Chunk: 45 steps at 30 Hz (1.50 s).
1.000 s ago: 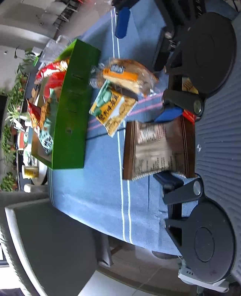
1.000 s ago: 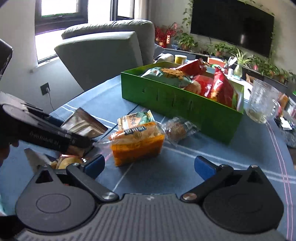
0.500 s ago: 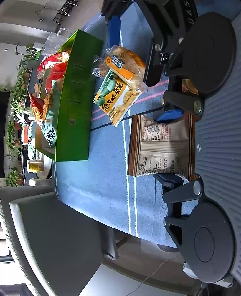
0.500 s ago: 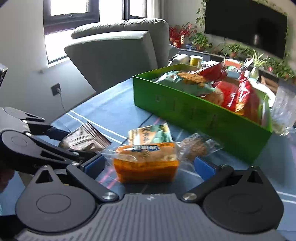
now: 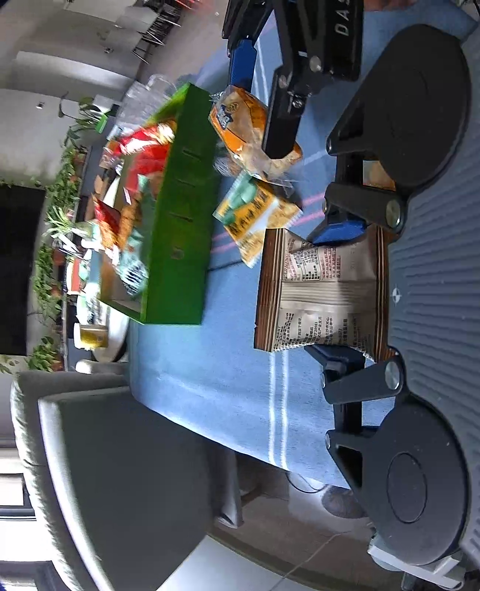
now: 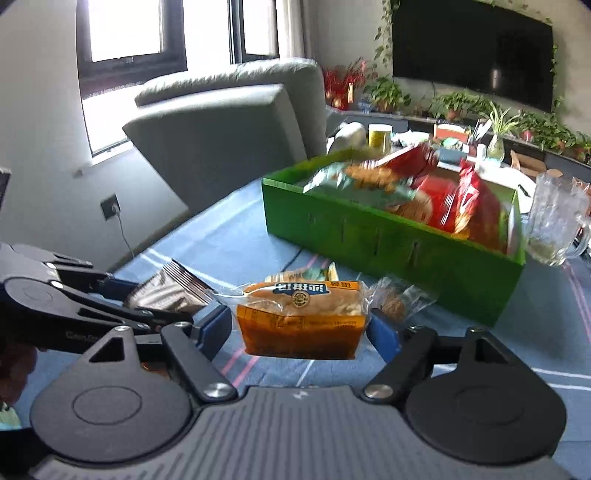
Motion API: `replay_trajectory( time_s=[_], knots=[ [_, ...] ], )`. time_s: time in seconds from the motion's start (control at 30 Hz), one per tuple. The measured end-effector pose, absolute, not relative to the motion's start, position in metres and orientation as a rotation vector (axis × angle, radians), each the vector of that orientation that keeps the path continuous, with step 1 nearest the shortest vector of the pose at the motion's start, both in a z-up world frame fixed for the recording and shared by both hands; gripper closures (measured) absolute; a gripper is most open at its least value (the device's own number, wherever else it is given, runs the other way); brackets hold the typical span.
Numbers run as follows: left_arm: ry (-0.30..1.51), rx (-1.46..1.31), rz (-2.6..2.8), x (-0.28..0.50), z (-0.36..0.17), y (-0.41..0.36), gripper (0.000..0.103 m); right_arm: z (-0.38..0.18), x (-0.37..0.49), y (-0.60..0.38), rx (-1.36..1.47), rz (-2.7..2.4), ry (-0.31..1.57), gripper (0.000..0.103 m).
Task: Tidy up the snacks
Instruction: 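Carry the pastry and bread loaf over the green box with both grippers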
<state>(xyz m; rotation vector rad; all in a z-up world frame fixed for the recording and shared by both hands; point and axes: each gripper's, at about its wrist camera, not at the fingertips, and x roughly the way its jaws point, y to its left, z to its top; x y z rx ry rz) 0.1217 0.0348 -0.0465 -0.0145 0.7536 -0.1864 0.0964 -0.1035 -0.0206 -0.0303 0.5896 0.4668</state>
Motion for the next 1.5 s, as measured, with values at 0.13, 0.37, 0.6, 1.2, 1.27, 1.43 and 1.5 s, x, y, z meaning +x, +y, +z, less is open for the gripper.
replay_trajectory(
  time_s=[0.13,0.37,0.6,1.2,1.27,1.43,1.5],
  knots=[
    [0.714,-0.015,-0.213,0.118,-0.033,0.028,0.052,-0.004,0.093,-0.116,0.009,0.457,0.548,0.018],
    [0.679,-0.02,-0.244,0.118,-0.019,0.019,0.052,0.01,0.095,-0.131,0.054,0.429,0.51,0.018],
    [0.651,0.003,-0.249,0.121,-0.008,0.013,0.052,0.015,0.099,-0.14,0.086,0.402,0.502,0.018],
    [0.647,0.036,-0.261,0.149,0.002,-0.008,0.052,0.023,0.116,-0.158,0.127,0.36,0.484,0.018],
    [0.634,0.042,-0.26,0.156,0.007,-0.011,0.052,0.028,0.124,-0.16,0.128,0.34,0.481,0.018],
    [0.6,0.057,-0.264,0.177,0.023,-0.023,0.052,0.048,0.154,-0.169,0.134,0.291,0.456,0.018],
    [0.585,0.065,-0.262,0.185,0.028,-0.028,0.052,0.054,0.172,-0.174,0.152,0.26,0.461,0.018]
  ],
)
